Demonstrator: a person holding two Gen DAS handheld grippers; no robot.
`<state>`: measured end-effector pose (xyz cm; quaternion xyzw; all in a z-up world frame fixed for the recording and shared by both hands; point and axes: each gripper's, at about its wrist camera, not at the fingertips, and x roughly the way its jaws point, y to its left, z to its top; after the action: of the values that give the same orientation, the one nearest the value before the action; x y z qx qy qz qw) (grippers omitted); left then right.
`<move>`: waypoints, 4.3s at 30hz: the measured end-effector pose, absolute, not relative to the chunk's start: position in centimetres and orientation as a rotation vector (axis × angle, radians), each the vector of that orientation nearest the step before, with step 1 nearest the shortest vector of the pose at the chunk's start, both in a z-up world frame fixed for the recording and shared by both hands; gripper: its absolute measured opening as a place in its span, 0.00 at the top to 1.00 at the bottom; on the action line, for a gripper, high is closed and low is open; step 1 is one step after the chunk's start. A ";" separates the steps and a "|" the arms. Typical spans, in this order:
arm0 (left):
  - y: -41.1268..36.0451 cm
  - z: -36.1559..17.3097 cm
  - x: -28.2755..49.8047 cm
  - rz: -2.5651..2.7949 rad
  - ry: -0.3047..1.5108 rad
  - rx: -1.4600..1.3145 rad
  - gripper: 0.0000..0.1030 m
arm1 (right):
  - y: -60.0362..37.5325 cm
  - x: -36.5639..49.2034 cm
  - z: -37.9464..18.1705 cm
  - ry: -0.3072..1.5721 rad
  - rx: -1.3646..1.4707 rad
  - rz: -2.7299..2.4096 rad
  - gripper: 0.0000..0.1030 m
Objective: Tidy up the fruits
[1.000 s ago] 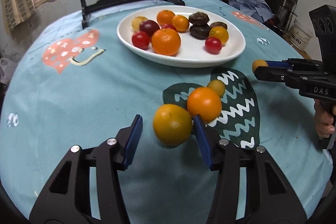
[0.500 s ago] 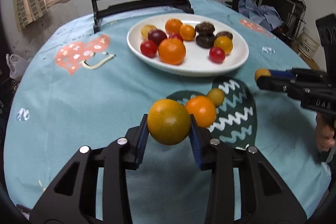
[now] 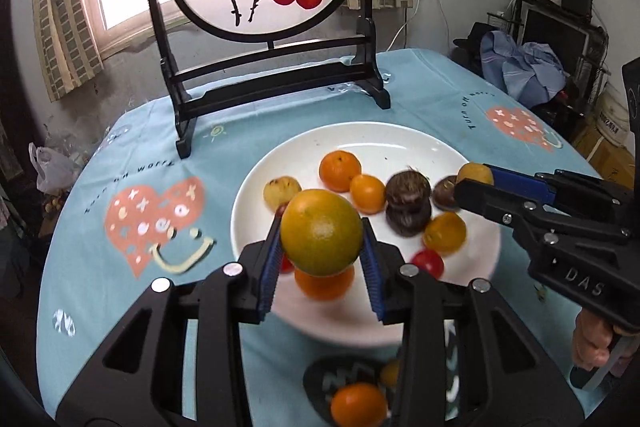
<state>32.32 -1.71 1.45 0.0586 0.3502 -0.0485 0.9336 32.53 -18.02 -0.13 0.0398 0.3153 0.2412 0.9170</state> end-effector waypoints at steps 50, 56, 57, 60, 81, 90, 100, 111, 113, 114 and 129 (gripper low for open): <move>6.7 -1.0 20.2 0.141 0.681 -0.092 0.02 | -9.2 25.3 -7.1 0.848 -0.309 0.633 0.60; 6.7 -1.0 20.2 0.135 0.688 -0.097 0.02 | -9.8 24.9 -6.7 0.866 -0.283 0.635 0.73; 6.8 -1.1 20.3 0.126 0.693 -0.102 0.02 | -10.3 24.7 -6.2 0.858 -0.258 0.639 0.73; 6.4 -1.6 20.4 0.073 0.715 -0.122 0.02 | -12.1 24.3 -4.4 0.815 -0.172 0.634 0.72; -0.9 -6.3 23.2 -0.119 0.873 0.032 0.42 | -16.8 23.3 -2.1 0.789 0.016 0.613 0.72; -0.6 -6.7 23.3 -0.121 0.893 0.015 0.62 | -17.0 23.0 -2.2 0.788 0.012 0.608 0.73; 0.0 -1.0 24.1 -0.118 0.770 -0.018 0.62 | -17.2 23.7 0.0 0.687 0.000 0.603 0.72; -0.7 0.7 35.1 -0.091 0.770 -0.016 0.62 | -17.3 34.8 -0.3 0.728 0.041 0.509 0.73; -0.8 0.0 36.5 -0.081 0.789 -0.015 0.62 | -17.3 35.7 -0.9 0.735 0.044 0.513 0.72; -0.8 -0.3 36.8 -0.074 0.795 -0.013 0.62 | -17.2 36.0 -1.1 0.732 0.040 0.515 0.72; -0.1 5.1 22.0 0.040 0.681 0.063 0.02 | -20.0 22.1 3.0 0.662 -0.010 0.509 0.01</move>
<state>22.05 -0.12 5.14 0.0310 0.3336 0.0196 0.9420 22.06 -20.04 2.97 -0.0051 0.3215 0.2472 0.9140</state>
